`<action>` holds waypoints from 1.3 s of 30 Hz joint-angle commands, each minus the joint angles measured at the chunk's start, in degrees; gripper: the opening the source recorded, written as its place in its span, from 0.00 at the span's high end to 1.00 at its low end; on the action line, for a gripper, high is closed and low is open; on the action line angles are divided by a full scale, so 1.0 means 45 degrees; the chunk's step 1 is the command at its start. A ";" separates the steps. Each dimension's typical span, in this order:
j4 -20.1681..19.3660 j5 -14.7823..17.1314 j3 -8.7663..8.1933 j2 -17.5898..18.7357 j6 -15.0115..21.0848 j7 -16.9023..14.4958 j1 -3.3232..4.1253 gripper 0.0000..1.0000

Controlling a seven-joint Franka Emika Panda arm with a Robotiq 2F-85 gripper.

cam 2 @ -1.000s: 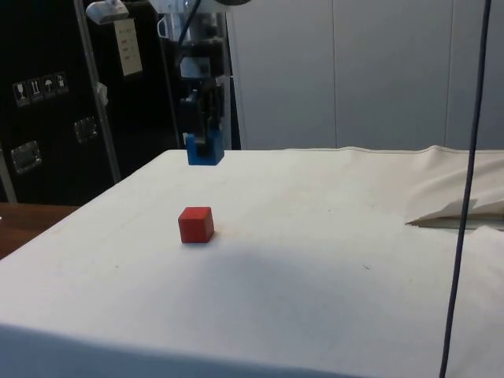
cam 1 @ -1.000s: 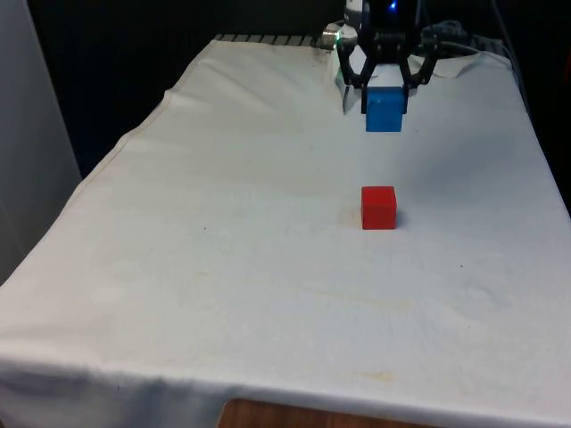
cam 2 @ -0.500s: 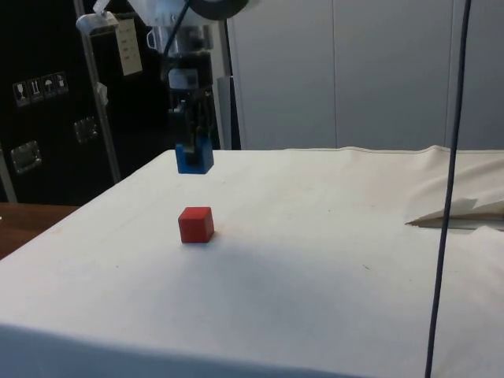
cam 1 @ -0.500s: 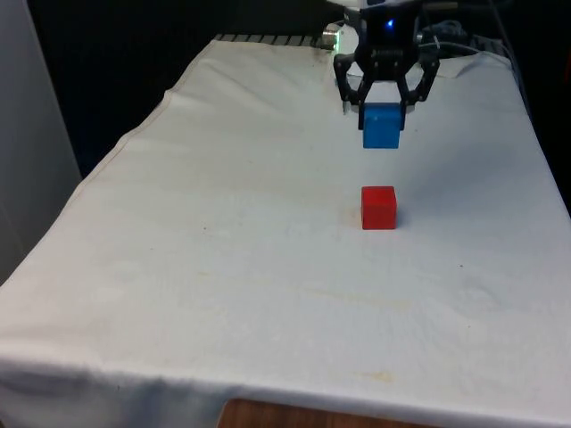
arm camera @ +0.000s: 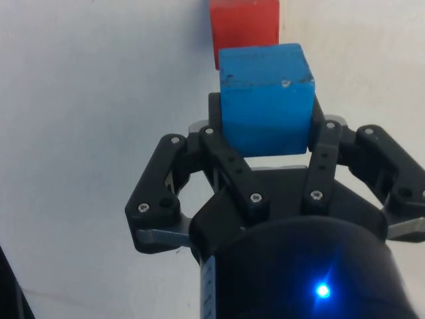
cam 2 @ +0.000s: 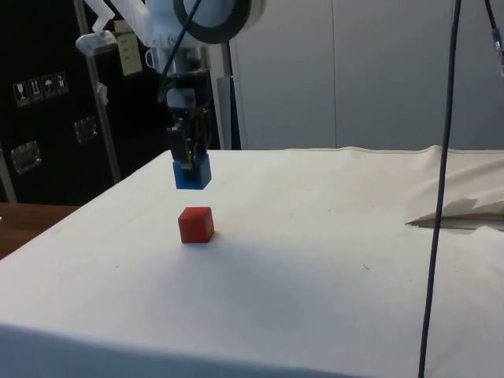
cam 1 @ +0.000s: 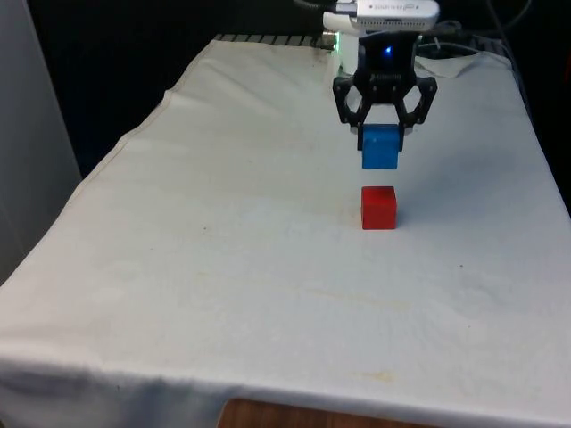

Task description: Stack the two cubes.

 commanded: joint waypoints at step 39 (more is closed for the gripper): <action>0.0560 0.0013 0.0025 0.1553 0.1070 -0.0051 -0.0064 0.98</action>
